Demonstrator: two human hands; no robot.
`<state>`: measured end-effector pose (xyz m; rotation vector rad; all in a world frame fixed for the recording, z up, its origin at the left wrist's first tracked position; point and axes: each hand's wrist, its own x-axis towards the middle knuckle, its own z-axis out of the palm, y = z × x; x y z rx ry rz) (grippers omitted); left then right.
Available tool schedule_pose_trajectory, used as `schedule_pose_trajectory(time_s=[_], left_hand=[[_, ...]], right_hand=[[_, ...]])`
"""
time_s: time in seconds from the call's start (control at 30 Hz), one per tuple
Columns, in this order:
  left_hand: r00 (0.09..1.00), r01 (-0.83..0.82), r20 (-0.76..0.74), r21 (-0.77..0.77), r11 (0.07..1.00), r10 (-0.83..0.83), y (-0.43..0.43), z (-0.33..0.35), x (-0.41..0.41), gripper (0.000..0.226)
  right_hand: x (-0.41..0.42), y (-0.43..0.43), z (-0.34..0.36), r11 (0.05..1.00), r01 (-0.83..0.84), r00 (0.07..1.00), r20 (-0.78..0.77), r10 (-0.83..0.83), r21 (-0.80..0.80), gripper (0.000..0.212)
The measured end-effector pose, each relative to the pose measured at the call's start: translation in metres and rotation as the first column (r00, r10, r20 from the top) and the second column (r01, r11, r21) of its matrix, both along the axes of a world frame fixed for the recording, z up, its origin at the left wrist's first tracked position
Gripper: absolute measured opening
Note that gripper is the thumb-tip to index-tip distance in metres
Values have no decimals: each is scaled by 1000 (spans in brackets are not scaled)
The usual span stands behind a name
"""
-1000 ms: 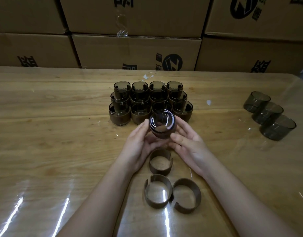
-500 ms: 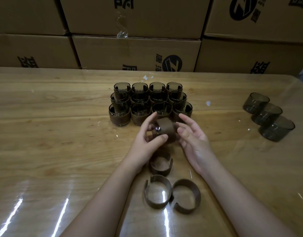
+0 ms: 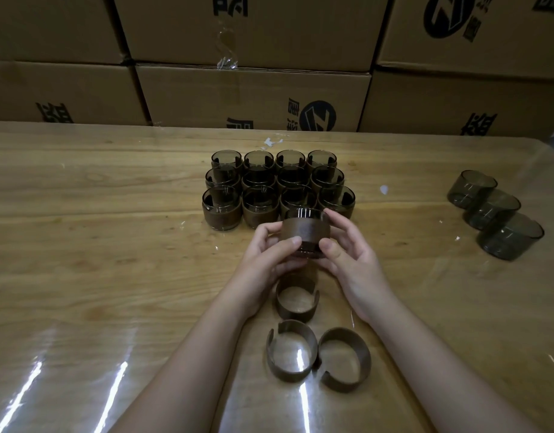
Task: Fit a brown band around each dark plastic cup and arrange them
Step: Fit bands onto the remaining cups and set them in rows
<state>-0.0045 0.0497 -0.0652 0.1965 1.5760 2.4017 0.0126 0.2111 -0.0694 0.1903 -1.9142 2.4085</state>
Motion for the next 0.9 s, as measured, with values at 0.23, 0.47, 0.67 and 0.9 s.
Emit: schedule_pose_trajectory(time_s=[0.23,0.47,0.67,0.9], left_hand=[[992,-53,-117,-101,993,41,3,-2,1,65],[981,-55,-192,-133,990,29,4,-2,1,66],[979,-31,-206,-165,986,-4,5,-4,0,49],[976,-16,-217,-166,986,-20,4,-3,0,50]], right_hand=[[0,2,1,1000,-19,1000,-2,19,2,43],[0,0,2,999,-13,1000,-13,14,38,43],[0,-3,1,998,47,999,-15,-46,49,43],[1,-3,1,995,61,998,-19,-59,73,42]])
